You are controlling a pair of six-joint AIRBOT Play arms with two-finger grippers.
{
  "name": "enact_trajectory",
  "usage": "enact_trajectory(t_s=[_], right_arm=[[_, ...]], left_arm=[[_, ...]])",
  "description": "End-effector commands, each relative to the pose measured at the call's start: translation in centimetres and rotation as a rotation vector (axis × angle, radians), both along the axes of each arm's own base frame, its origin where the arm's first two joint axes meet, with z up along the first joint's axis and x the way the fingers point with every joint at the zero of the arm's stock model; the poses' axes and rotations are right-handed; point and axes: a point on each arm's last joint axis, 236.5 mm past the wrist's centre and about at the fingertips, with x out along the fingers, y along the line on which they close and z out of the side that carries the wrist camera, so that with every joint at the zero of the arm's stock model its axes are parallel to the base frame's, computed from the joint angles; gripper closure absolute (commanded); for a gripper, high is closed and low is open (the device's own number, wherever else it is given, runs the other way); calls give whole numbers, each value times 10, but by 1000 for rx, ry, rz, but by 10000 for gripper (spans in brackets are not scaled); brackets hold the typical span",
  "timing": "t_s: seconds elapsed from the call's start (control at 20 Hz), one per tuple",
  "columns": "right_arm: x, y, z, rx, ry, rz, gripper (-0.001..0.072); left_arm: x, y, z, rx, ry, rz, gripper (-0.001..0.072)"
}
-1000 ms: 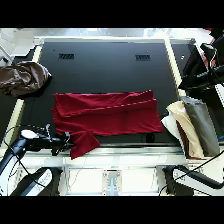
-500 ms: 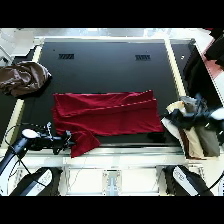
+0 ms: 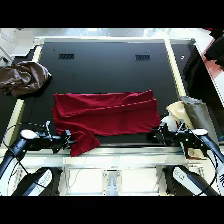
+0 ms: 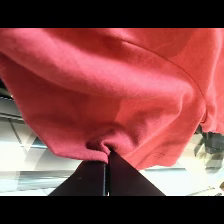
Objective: Fold the shirts.
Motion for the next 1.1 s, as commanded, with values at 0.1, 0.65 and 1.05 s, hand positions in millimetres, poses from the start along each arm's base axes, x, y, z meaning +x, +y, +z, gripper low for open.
enact_trajectory(t_s=[0.1,0.65,1.05], right_arm=[[28,-24,-11,-75,-45,-146,333],[45,0,87,-73,-309,268,699],[27,-13,151,-421,-413,566,701]], left_arm=[[1,0,1,1,-6,-1,687],[35,5,76,49,-269,-77,688],[88,51,162,178,-558,79,690]])
